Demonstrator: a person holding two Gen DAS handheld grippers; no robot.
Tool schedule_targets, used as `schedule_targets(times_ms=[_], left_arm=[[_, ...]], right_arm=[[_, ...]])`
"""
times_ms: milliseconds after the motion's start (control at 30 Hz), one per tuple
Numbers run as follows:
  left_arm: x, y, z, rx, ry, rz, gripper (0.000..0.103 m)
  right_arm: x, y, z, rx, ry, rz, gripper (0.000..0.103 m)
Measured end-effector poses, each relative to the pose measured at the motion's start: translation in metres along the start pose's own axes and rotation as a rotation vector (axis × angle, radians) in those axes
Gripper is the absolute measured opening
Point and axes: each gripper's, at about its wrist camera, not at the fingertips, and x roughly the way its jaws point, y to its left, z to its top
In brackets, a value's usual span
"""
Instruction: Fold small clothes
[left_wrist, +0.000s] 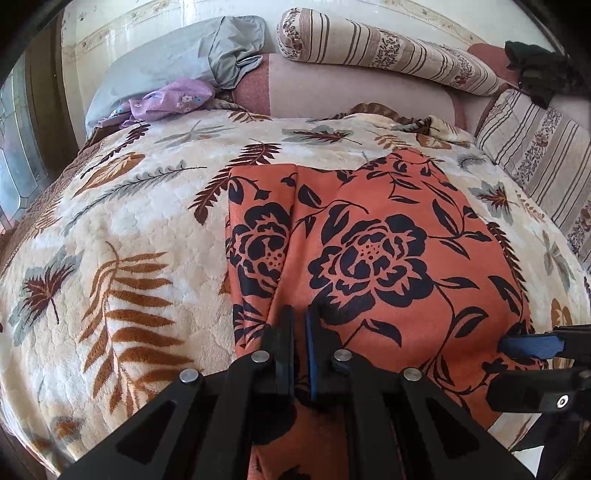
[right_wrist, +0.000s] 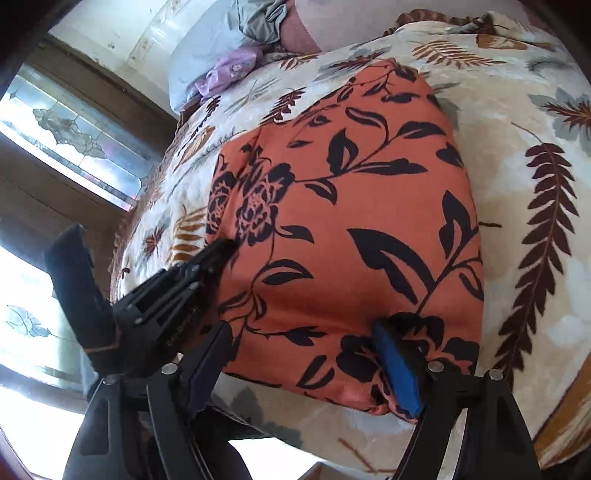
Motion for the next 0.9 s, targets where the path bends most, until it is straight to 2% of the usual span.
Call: schedule_targets(times_ms=[33, 100, 133, 167, 200, 233, 267, 300, 333, 367, 433, 500, 533, 600, 667, 700, 733, 767, 800, 867, 900], left_arm=[[-0.002, 0.002, 0.000, -0.012, -0.003, -0.015, 0.008], [-0.012, 0.006, 0.001, -0.049, -0.021, -0.045, 0.016], [-0.020, 0.007, 0.001, -0.063, -0.044, -0.065, 0.036], [-0.031, 0.008, 0.000, -0.081, -0.086, -0.101, 0.068], [-0.038, 0.009, -0.001, -0.088, -0.123, -0.110, 0.084], [-0.041, 0.008, -0.002, -0.083, -0.146, -0.092, 0.094], [-0.031, 0.004, -0.003, -0.054, -0.086, -0.059, 0.094], [-0.009, 0.002, -0.006, -0.033, 0.054, -0.065, 0.089], [0.005, 0.010, -0.012, -0.104, 0.133, -0.149, 0.084], [0.001, 0.019, -0.011, -0.183, 0.121, -0.179, 0.083], [-0.018, 0.028, 0.000, -0.202, 0.066, -0.191, 0.076], [-0.033, 0.035, 0.008, -0.230, -0.007, -0.188, 0.076], [-0.035, 0.038, 0.013, -0.249, -0.003, -0.222, 0.077], [-0.026, 0.043, 0.022, -0.279, 0.034, -0.277, 0.078], [-0.007, 0.042, 0.028, -0.276, 0.069, -0.288, 0.090], [0.011, 0.041, 0.026, -0.278, 0.131, -0.289, 0.090], [0.031, 0.037, 0.017, -0.292, 0.241, -0.254, 0.088], [0.033, 0.037, 0.014, -0.307, 0.224, -0.252, 0.087], [0.027, 0.034, 0.016, -0.285, 0.195, -0.260, 0.065], [0.019, 0.031, 0.018, -0.261, 0.196, -0.244, 0.031], [0.016, 0.031, 0.021, -0.262, 0.194, -0.239, 0.030]], right_arm=[[-0.004, 0.003, -0.001, -0.002, 0.003, -0.002, 0.081], [-0.007, 0.003, -0.004, -0.011, -0.007, 0.005, 0.081], [-0.006, 0.002, -0.006, -0.020, -0.011, 0.008, 0.081], [-0.014, 0.000, -0.014, -0.032, -0.014, 0.013, 0.081], [-0.011, 0.000, -0.018, -0.053, -0.018, 0.015, 0.081], [-0.012, 0.001, -0.019, -0.061, -0.022, 0.016, 0.081], [-0.017, 0.002, -0.018, -0.057, -0.021, 0.020, 0.081], [-0.021, 0.001, -0.016, -0.041, -0.015, 0.034, 0.081], [-0.028, -0.004, -0.018, -0.027, -0.019, 0.050, 0.081], [-0.035, -0.008, -0.016, -0.008, -0.030, 0.064, 0.081], [-0.055, -0.025, -0.010, 0.036, -0.090, 0.058, 0.081], [-0.071, -0.044, -0.002, 0.084, -0.150, 0.049, 0.081], [-0.072, -0.059, 0.006, 0.126, -0.159, 0.050, 0.081], [-0.067, -0.084, 0.018, 0.217, -0.157, 0.052, 0.081], [-0.052, -0.100, 0.030, 0.280, -0.136, 0.110, 0.082], [-0.035, -0.105, 0.036, 0.301, -0.096, 0.151, 0.082], [-0.018, -0.104, 0.038, 0.302, -0.041, 0.174, 0.082], [-0.003, -0.103, 0.040, 0.292, 0.011, 0.173, 0.082], [0.004, -0.093, 0.042, 0.226, 0.005, 0.116, 0.080], [0.000, -0.072, 0.047, 0.116, 0.007, 0.038, 0.061], [-0.006, -0.061, 0.050, 0.062, 0.001, 0.004, 0.056]])
